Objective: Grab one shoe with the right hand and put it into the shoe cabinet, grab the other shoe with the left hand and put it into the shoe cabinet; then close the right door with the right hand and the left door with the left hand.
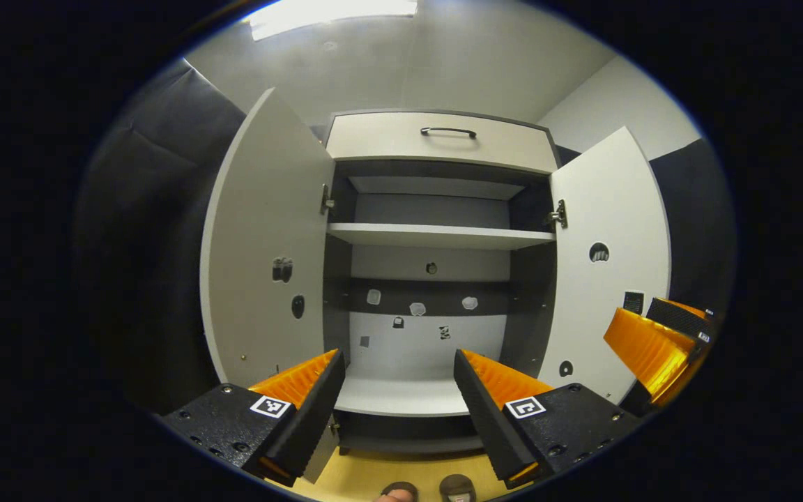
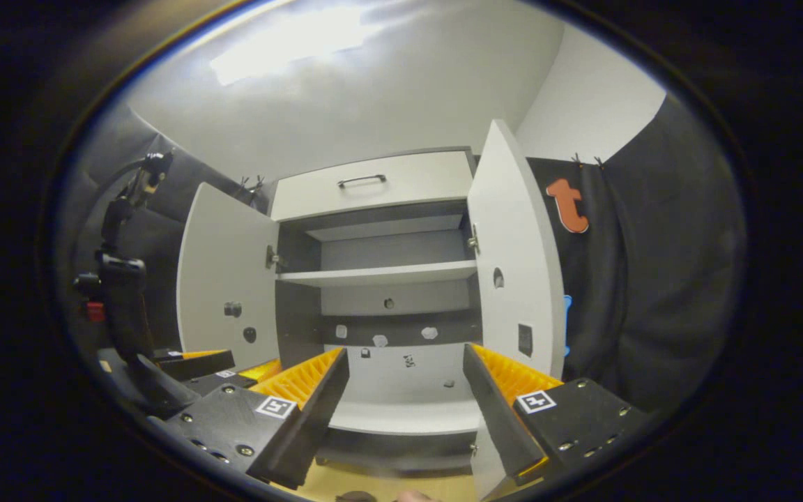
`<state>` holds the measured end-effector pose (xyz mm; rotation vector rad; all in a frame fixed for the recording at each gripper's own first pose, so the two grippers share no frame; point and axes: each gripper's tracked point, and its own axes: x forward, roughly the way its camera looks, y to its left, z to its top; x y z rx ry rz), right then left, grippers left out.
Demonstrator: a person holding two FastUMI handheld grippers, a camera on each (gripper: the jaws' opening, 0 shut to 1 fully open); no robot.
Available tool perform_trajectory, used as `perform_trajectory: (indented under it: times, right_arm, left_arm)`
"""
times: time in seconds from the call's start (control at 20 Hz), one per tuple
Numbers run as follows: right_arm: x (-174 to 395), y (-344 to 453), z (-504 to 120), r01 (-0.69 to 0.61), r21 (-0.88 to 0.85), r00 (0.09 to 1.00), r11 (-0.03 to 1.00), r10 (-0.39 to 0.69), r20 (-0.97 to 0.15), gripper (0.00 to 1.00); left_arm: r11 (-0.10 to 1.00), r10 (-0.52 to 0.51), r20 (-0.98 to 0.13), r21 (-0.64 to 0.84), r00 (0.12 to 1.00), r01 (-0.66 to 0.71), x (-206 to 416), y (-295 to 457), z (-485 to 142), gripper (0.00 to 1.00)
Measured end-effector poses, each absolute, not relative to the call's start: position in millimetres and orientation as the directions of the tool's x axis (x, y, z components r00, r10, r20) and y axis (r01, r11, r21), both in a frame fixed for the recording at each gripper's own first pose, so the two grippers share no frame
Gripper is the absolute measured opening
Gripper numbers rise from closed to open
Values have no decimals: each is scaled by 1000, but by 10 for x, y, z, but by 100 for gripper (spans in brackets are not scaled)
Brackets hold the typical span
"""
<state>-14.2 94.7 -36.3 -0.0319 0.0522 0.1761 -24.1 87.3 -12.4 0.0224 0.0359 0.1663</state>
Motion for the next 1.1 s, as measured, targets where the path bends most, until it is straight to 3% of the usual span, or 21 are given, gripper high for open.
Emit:
perform_trajectory:
  times: [0.3, 0.6, 0.75, 0.8, 0.9, 0.95, 1.1]
  right_arm:
    - [-316, 1276, -1045, -264, -115, 955, 958, 242, -172, 99]
    - [-543, 1272, -2483, -329, -163, 883, 930, 241, -403, 96]
    - [-734, 1239, -3395, -368, -138, 803, 920, 239, -547, 99]
    - [-818, 1202, -3668, -379, -128, 766, 917, 233, -599, 95]
    - [-962, 1148, -4186, -399, -96, 696, 912, 233, -679, 99]
    - [-1029, 1082, -4453, -391, -84, 660, 917, 216, -719, 96]
    - [-1289, 874, -5130, -363, -54, 544, 930, 164, -823, 98]
  left_arm:
    - [967, 255, -35, 39, 966, -253, -309, 1334, -154, 96]
    - [963, 268, -46, 39, 962, -266, -371, 1441, -202, 96]
    - [963, 269, -60, 45, 961, -267, -396, 1466, -254, 96]
    - [962, 271, -67, 47, 960, -268, -401, 1479, -273, 96]
    - [961, 274, -76, 46, 959, -272, -419, 1504, -310, 96]
    - [961, 276, -80, 45, 958, -274, -428, 1514, -330, 96]
    - [957, 289, -98, 52, 952, -285, -454, 1568, -402, 96]
